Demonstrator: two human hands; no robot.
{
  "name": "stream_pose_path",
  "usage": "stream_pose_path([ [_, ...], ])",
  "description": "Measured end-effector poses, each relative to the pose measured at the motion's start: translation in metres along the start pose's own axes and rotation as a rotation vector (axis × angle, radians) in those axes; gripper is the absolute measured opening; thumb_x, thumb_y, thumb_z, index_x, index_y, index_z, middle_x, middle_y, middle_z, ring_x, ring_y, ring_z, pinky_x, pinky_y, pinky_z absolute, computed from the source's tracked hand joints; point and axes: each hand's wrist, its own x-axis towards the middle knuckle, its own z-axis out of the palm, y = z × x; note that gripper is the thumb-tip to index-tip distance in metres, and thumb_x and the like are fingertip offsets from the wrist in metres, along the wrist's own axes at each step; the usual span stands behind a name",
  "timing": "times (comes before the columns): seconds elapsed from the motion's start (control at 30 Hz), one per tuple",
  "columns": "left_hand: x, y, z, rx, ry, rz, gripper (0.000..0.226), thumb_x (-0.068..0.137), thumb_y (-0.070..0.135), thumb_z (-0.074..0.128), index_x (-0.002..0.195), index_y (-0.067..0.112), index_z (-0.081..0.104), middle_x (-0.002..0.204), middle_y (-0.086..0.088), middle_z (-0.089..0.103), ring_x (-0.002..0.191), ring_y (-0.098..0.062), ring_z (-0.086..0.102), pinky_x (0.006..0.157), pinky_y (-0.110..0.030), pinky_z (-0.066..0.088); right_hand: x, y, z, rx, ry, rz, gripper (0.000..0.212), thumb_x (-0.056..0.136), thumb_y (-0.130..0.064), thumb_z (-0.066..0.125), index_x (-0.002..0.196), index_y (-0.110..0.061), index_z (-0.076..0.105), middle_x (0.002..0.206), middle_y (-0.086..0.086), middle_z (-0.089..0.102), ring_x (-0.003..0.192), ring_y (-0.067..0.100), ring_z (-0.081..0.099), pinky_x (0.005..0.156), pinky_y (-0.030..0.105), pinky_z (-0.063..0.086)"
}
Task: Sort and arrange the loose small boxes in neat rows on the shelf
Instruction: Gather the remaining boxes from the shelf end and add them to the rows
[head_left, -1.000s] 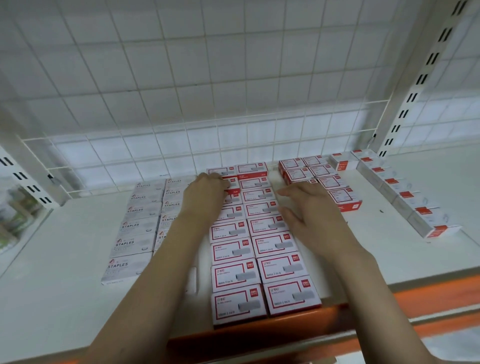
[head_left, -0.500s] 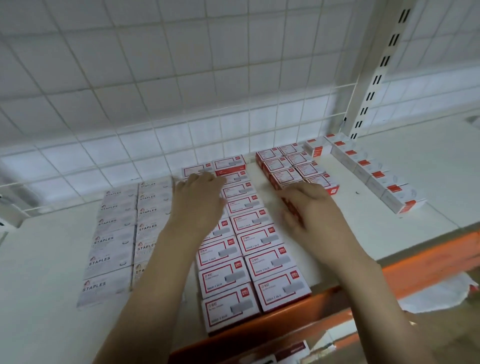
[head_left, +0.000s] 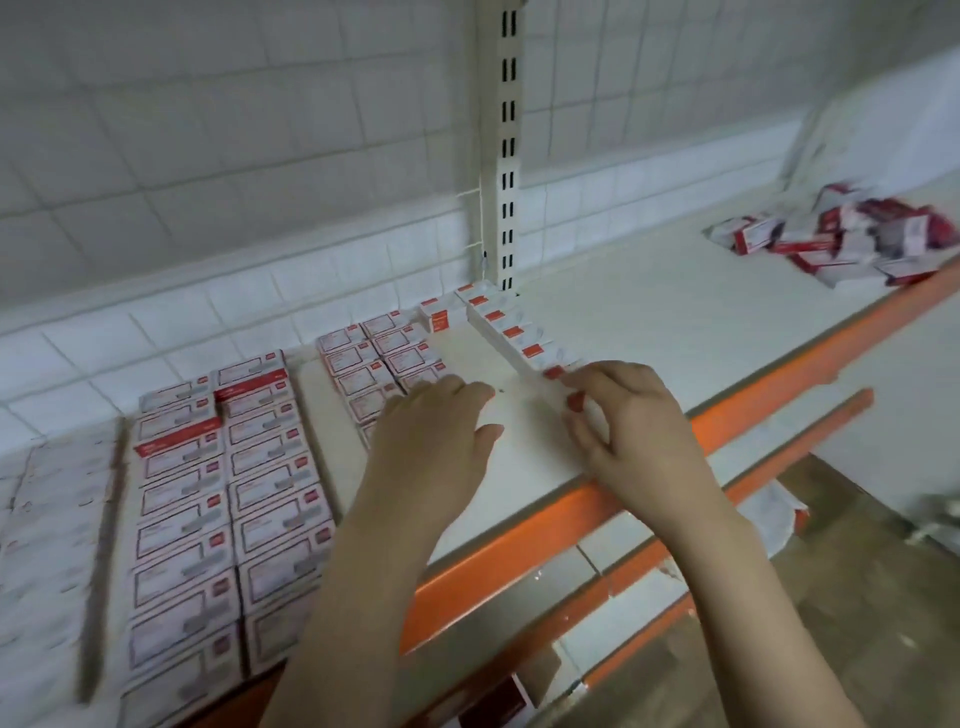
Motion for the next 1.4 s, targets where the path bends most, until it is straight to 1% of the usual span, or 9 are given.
stream_pose_path([
  [0.13,0.026,0.073,0.027,-0.053,-0.01,0.035,0.037,0.096,0.039,0.044,0.131,0.028,0.045,0.126,0.007,0.054,0.115,-0.015,0.048,0.094,-0.031,0.038,-0.01,0.071,-0.041,-0.044,0.015,0.039,0.034,0.08,-0.017,0.057,0.114,-0.01,0.063,0.109,0.009,0.062,0.104,0.032,0.054,0.09,0.038,0.044],
  [0.27,0.053,0.14,0.047,-0.074,-0.031,0.054,0.04,0.095,0.039,0.045,0.133,0.028,0.045,0.124,0.007,0.053,0.116,-0.016,0.047,0.094,-0.031,0.035,-0.012,0.136,-0.078,-0.07,0.015,0.08,0.031,0.082,-0.013,0.063,0.113,-0.008,0.063,0.108,0.01,0.062,0.104,0.033,0.053,0.091,0.038,0.042],
  [0.37,0.07,0.178,0.058,-0.078,-0.026,0.078,0.04,0.095,0.039,0.044,0.133,0.027,0.045,0.123,0.007,0.053,0.115,-0.017,0.046,0.095,-0.031,0.036,-0.011,0.172,-0.101,-0.077,0.002,0.097,0.032,0.084,-0.014,0.062,0.115,-0.008,0.062,0.111,0.011,0.061,0.107,0.033,0.051,0.091,0.042,0.043],
  [0.5,0.09,0.211,0.071,-0.067,-0.041,0.094,0.04,0.095,0.039,0.044,0.133,0.027,0.045,0.123,0.007,0.054,0.115,-0.016,0.047,0.096,-0.031,0.035,-0.012,0.21,-0.118,-0.085,-0.006,0.121,0.034,0.087,-0.018,0.059,0.119,-0.009,0.06,0.113,0.009,0.061,0.109,0.031,0.05,0.093,0.037,0.039],
  [0.67,0.12,0.235,0.085,-0.045,-0.07,0.113,0.041,0.094,0.041,0.044,0.133,0.028,0.044,0.121,0.007,0.055,0.114,-0.016,0.048,0.095,-0.032,0.036,-0.007,0.247,-0.123,-0.064,-0.003,0.166,0.033,0.087,-0.02,0.059,0.119,-0.012,0.06,0.116,0.006,0.06,0.11,0.029,0.051,0.092,0.036,0.041],
  [0.87,0.174,0.256,0.098,-0.077,-0.077,0.161,0.043,0.093,0.04,0.047,0.134,0.027,0.043,0.123,0.005,0.054,0.117,-0.017,0.046,0.096,-0.032,0.035,0.018,0.281,-0.129,-0.098,0.018,0.222,0.037,0.085,-0.017,0.062,0.121,-0.01,0.059,0.117,0.009,0.06,0.113,0.03,0.049,0.096,0.036,0.037],
  [1.17,0.248,0.262,0.112,-0.091,-0.072,0.216,0.045,0.094,0.041,0.046,0.136,0.025,0.041,0.125,0.002,0.053,0.117,-0.018,0.048,0.096,-0.035,0.038,0.072,0.322,-0.129,-0.153,0.042,0.249,0.038,0.083,-0.016,0.064,0.121,-0.01,0.059,0.118,0.009,0.059,0.111,0.03,0.05,0.096,0.037,0.04],
  [1.33,0.269,0.257,0.123,-0.1,-0.071,0.2,0.046,0.094,0.042,0.045,0.137,0.026,0.039,0.126,0.004,0.053,0.117,-0.017,0.047,0.096,-0.034,0.038,0.092,0.344,-0.12,-0.159,-0.004,0.264,0.041,0.083,-0.017,0.063,0.123,-0.01,0.057,0.117,0.009,0.059,0.109,0.031,0.05,0.095,0.04,0.042],
  [1.4,0.273,0.256,0.128,-0.094,-0.081,0.176,0.046,0.094,0.042,0.045,0.137,0.026,0.039,0.127,0.005,0.052,0.118,-0.016,0.047,0.097,-0.033,0.038,0.102,0.353,-0.117,-0.167,-0.046,0.251,0.043,0.083,-0.018,0.063,0.125,-0.009,0.055,0.116,0.01,0.059,0.109,0.032,0.05,0.094,0.038,0.041],
])
